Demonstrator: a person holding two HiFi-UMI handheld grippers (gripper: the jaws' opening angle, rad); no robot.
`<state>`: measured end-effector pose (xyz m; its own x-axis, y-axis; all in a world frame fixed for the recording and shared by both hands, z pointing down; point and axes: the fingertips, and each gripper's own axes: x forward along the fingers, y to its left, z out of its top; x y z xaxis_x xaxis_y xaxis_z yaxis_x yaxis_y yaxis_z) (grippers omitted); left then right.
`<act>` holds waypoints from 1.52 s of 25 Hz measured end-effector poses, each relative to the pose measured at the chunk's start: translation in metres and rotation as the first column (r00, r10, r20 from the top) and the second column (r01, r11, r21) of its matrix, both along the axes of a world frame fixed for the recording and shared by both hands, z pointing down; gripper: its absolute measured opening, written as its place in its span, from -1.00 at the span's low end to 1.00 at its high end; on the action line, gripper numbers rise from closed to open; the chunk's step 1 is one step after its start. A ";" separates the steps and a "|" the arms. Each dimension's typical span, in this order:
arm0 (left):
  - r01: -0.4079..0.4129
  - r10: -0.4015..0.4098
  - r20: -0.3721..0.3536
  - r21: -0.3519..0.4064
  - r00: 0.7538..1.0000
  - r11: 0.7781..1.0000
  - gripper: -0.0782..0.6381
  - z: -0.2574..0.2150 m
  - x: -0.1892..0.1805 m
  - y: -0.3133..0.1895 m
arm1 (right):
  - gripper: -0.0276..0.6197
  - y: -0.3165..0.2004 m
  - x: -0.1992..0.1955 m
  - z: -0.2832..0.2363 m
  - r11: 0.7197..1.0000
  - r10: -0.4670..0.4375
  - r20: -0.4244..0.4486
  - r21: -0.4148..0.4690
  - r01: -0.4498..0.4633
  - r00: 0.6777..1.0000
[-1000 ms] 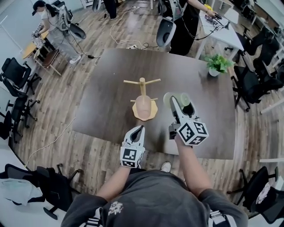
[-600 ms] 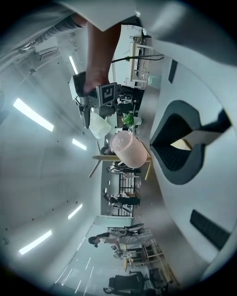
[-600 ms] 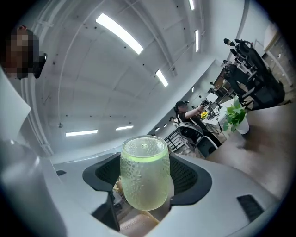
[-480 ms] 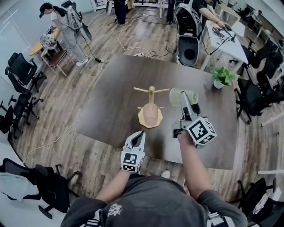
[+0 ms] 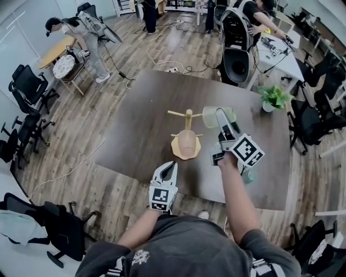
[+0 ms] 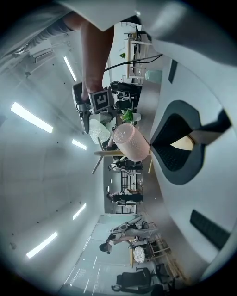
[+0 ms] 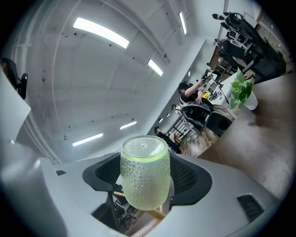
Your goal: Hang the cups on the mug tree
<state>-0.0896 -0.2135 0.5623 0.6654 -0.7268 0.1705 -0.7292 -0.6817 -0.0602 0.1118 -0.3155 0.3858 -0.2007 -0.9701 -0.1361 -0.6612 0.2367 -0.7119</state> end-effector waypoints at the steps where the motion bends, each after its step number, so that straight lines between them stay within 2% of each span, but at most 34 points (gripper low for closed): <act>1: 0.003 -0.003 -0.001 0.000 1.000 1.000 -0.76 0.001 0.000 0.000 | 0.14 -0.002 -0.003 0.003 1.000 -0.012 -0.002 -0.009 0.012 1.000; 8: 0.011 -0.011 0.003 -0.010 1.000 1.000 -0.76 0.004 -0.003 0.001 | 0.14 -0.012 -0.021 0.025 0.994 -0.077 -0.037 -0.078 0.074 0.996; 13: 0.022 -0.022 0.003 -0.014 1.000 1.000 -0.76 0.003 -0.009 0.000 | 0.14 -0.017 -0.033 0.031 0.989 -0.113 -0.026 -0.096 0.110 0.993; 17: 0.032 -0.032 0.002 -0.012 0.999 0.999 -0.76 0.004 -0.014 -0.002 | 0.14 -0.022 -0.034 0.035 0.988 -0.121 0.019 -0.092 0.122 0.992; 23: 0.031 -0.031 0.003 -0.017 1.000 0.999 -0.76 0.005 -0.014 -0.003 | 0.14 -0.026 -0.031 0.038 0.992 -0.107 0.040 -0.060 0.109 0.994; 27: 0.024 -0.024 0.001 -0.012 1.000 1.000 -0.76 0.003 -0.012 -0.004 | 0.15 -0.027 -0.031 0.037 0.994 -0.100 0.007 -0.051 0.100 0.995; 33: 0.015 -0.015 0.001 -0.008 1.000 1.000 -0.76 0.001 -0.008 -0.004 | 0.28 -0.024 -0.024 0.034 0.996 -0.072 -0.001 -0.043 0.072 0.997; 38: 0.007 -0.007 0.006 -0.019 1.000 1.000 -0.76 0.003 -0.011 -0.002 | 0.28 -0.006 -0.019 0.038 0.998 -0.050 -0.064 -0.053 0.047 0.997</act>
<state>-0.1001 -0.2157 0.5649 0.6593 -0.7279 0.1884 -0.7334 -0.6778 -0.0520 0.0933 -0.3218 0.4242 -0.2544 -0.9645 -0.0713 -0.6954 0.2337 -0.6795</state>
